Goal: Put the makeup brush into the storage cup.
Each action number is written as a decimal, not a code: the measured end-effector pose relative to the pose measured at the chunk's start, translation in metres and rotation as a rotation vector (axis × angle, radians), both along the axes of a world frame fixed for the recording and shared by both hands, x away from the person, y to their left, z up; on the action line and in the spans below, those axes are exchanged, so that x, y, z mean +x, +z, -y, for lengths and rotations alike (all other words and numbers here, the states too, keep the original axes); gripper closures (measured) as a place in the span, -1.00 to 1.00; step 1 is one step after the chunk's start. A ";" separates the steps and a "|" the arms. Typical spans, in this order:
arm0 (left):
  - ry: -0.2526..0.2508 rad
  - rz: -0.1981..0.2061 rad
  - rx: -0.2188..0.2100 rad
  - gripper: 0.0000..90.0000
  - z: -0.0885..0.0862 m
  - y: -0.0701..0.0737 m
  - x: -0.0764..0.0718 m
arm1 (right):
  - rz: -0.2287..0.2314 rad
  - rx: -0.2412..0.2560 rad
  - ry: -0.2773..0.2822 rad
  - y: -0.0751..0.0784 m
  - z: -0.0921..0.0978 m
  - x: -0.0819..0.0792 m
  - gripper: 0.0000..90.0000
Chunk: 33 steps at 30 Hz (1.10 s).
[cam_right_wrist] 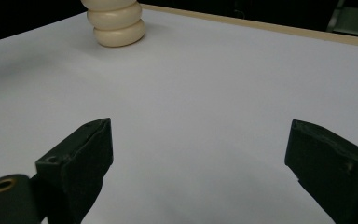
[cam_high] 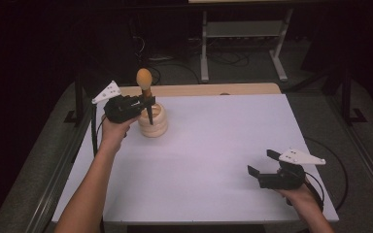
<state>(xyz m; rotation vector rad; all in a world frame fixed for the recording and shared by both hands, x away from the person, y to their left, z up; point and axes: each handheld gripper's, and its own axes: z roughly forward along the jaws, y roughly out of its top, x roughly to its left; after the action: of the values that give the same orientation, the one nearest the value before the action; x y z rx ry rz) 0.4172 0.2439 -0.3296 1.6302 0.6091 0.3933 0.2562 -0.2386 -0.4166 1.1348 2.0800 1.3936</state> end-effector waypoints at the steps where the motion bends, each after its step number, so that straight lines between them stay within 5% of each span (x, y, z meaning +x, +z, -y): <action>1: 0.001 0.000 0.005 0.58 0.000 0.001 0.002 | -0.001 0.000 0.000 0.000 0.000 0.000 -0.85; 33: 0.097 -0.020 0.059 0.58 -0.003 -0.013 0.032 | -0.009 0.001 -0.004 -0.001 0.001 -0.001 -0.84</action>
<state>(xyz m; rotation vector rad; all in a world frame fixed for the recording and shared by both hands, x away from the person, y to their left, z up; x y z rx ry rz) 0.4495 0.2466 -0.3430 1.6666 0.6999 0.4701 0.2550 -0.2395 -0.4180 1.1471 2.0826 1.3898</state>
